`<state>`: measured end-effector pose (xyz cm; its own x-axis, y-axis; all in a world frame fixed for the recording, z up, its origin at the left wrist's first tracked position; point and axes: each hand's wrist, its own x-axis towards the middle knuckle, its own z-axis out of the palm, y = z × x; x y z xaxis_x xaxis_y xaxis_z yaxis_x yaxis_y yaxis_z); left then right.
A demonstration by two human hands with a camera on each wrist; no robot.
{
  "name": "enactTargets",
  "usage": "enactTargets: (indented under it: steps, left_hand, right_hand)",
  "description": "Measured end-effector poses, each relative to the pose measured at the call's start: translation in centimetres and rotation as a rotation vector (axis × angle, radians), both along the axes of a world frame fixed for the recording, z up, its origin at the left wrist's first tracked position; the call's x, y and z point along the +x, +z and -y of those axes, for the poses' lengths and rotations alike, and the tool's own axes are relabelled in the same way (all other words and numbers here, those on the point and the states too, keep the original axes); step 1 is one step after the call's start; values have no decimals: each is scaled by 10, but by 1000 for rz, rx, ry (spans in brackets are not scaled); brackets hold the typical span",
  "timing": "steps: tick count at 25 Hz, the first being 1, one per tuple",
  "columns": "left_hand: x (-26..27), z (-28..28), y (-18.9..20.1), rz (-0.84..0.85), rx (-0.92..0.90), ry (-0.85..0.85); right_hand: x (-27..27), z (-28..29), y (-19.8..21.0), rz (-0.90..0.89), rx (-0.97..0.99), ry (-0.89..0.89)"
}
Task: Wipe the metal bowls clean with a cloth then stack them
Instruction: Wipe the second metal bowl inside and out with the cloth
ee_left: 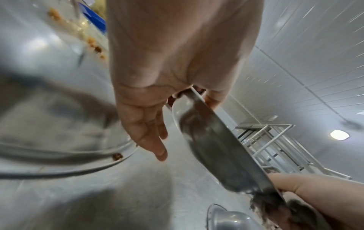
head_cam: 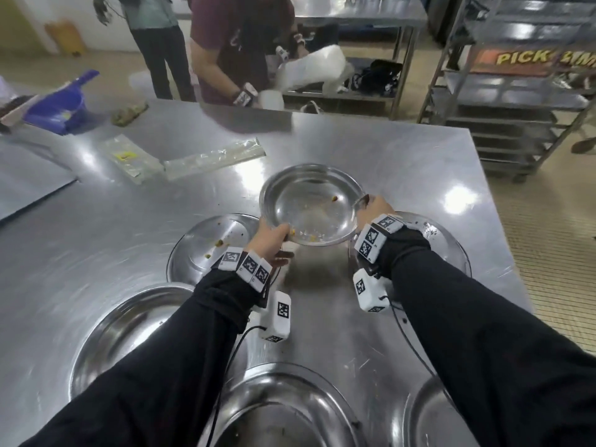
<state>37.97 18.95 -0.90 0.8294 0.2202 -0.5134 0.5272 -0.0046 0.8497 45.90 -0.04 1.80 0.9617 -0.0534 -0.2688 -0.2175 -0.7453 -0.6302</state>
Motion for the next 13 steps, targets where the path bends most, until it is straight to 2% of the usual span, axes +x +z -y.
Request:
enactTargets:
  steps: [6, 10, 13]
  left_hand:
    - [-34, 55, 75, 236, -90, 28]
    - [-67, 126, 116, 390, -100, -29]
    - [-94, 195, 128, 417, -143, -78]
  right_hand:
    - [-49, 48, 51, 163, 224, -205]
    - [-95, 122, 88, 267, 243, -315]
    - [-138, 195, 110, 300, 256, -382]
